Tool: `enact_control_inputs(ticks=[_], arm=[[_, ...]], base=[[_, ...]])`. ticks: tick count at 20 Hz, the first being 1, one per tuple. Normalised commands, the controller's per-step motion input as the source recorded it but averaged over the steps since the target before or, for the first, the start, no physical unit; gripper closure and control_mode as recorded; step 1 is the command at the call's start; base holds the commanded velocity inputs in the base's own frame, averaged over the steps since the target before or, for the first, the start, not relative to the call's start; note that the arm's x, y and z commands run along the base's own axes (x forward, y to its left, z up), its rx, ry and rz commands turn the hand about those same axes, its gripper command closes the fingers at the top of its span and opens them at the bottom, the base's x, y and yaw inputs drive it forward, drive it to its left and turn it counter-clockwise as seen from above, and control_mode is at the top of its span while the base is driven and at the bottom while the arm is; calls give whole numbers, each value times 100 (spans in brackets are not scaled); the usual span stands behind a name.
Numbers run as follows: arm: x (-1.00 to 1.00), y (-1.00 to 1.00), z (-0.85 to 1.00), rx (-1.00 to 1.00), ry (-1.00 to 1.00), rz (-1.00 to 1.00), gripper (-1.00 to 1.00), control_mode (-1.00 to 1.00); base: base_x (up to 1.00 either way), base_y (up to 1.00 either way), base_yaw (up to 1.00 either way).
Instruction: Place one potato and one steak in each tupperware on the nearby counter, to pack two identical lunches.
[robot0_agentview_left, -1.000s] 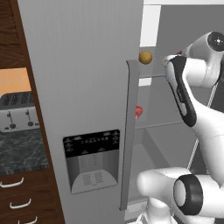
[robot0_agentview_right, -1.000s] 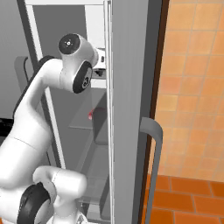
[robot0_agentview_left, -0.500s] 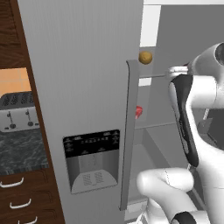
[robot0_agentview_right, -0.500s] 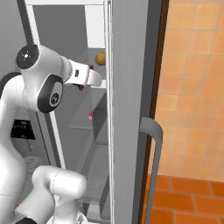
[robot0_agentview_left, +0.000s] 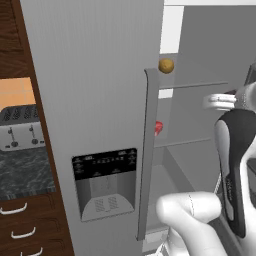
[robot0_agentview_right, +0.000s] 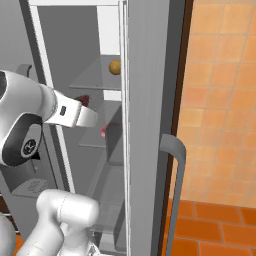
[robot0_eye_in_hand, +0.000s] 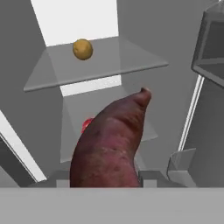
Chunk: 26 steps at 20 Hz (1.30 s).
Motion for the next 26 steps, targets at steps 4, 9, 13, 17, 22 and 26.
enact_control_inputs(ticks=[4, 9, 13, 17, 22, 26], arm=[[-100, 40, 0, 21, 13, 0, 100, -100], [-57, 23, -31, 10, 12, 1, 100, -100], [0, -4, -74, -5, 0, 4, 100, -100], [0, 0, -84, -22, -7, 6, 100, -100], [0, 0, -47, -12, -2, 3, 100, -100], [0, 0, -3, 0, 0, 0, 100, -100]], base=[[0, 0, 0], [0, 0, 0], [0, 0, 0], [0, 0, 0], [0, 0, 0], [0, 0, 0]])
